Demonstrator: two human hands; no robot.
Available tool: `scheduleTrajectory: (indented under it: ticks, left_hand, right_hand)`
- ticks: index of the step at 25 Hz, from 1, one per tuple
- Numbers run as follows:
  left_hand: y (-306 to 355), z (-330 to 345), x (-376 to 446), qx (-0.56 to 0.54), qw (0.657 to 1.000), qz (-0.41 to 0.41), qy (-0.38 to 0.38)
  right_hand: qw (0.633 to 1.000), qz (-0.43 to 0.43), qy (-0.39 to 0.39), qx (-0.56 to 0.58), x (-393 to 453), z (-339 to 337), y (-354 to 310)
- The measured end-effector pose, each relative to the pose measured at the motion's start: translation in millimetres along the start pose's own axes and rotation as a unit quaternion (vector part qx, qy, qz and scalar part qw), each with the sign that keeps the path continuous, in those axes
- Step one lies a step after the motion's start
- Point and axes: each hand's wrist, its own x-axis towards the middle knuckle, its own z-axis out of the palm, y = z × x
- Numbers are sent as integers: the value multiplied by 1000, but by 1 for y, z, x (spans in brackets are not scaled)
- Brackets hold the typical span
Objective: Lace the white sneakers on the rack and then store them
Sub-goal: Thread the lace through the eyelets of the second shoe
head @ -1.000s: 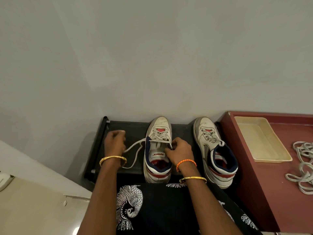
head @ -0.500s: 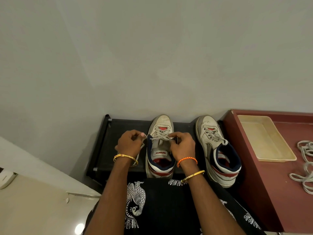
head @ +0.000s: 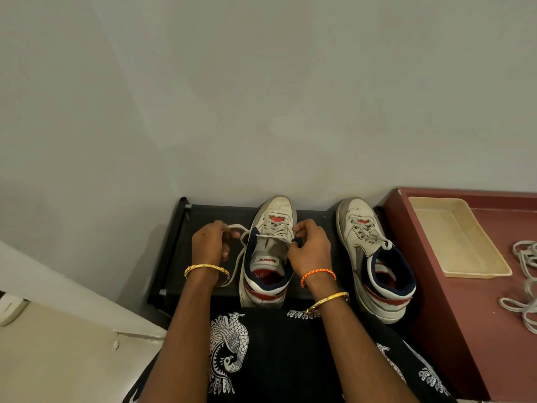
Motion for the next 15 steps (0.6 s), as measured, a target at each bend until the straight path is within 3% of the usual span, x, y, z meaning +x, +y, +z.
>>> scheduleTrajectory:
  ticks: [4, 7, 9, 12, 15]
  left_hand:
    - [-8, -1, 5, 156, 983, -47, -84]
    - [-14, 6, 7, 253, 954, -12, -159]
    - [-14, 11, 6, 308, 938, 32, -156]
    - [-5, 10, 5, 252, 962, 45, -97]
    - [18, 4, -8, 99, 980, 13, -170]
  right_hand:
    - [999, -28, -19, 11, 3, 2, 1]
    - [999, -40, -27, 8, 5, 0, 2]
    - [999, -41, -30, 5, 8, -4, 4]
    - [999, -45, -22, 6, 10, -8, 6]
    - [997, -68, 1, 47, 6, -12, -5]
